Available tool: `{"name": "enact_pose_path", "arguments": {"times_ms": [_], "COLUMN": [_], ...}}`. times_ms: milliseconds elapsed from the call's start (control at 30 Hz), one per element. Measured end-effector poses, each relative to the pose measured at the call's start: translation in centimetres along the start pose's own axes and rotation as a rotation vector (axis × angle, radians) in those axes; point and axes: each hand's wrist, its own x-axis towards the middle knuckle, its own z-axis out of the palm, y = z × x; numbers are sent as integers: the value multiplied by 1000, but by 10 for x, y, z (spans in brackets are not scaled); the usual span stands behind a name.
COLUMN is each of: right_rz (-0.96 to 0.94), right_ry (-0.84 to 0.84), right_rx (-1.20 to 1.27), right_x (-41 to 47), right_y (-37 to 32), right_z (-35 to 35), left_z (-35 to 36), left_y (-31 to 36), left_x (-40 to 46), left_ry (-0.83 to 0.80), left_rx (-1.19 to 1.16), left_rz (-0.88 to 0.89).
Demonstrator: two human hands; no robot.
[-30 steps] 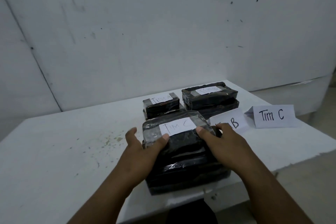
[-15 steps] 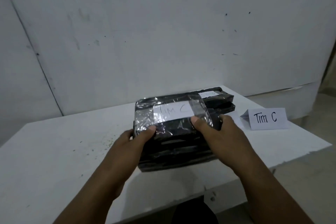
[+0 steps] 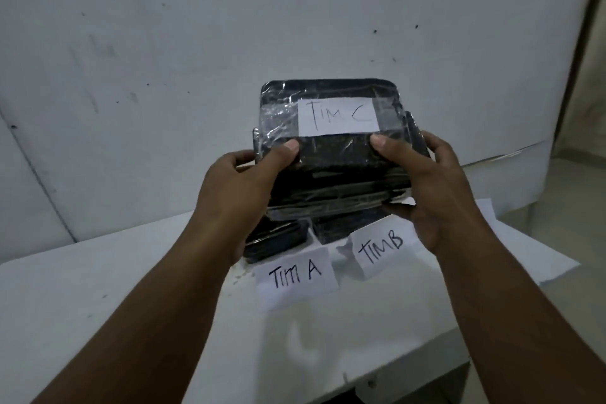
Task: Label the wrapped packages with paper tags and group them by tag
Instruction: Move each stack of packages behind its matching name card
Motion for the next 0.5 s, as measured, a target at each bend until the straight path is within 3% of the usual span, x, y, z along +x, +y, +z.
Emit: {"name": "enact_pose_path", "arguments": {"times_ms": [100, 233, 500], "right_rz": [-7, -58, -47], "right_ry": [121, 210, 308], "right_rx": [71, -12, -120], "right_x": [27, 63, 148], "right_y": [1, -1, -15], "right_z": [-3, -14, -83], "left_z": [31, 79, 182], "left_y": [11, 17, -4], "left_x": [25, 56, 112], "left_ry": [25, 5, -178], "left_rx": [-8, 11, 126], "left_rz": [23, 5, -37]}}
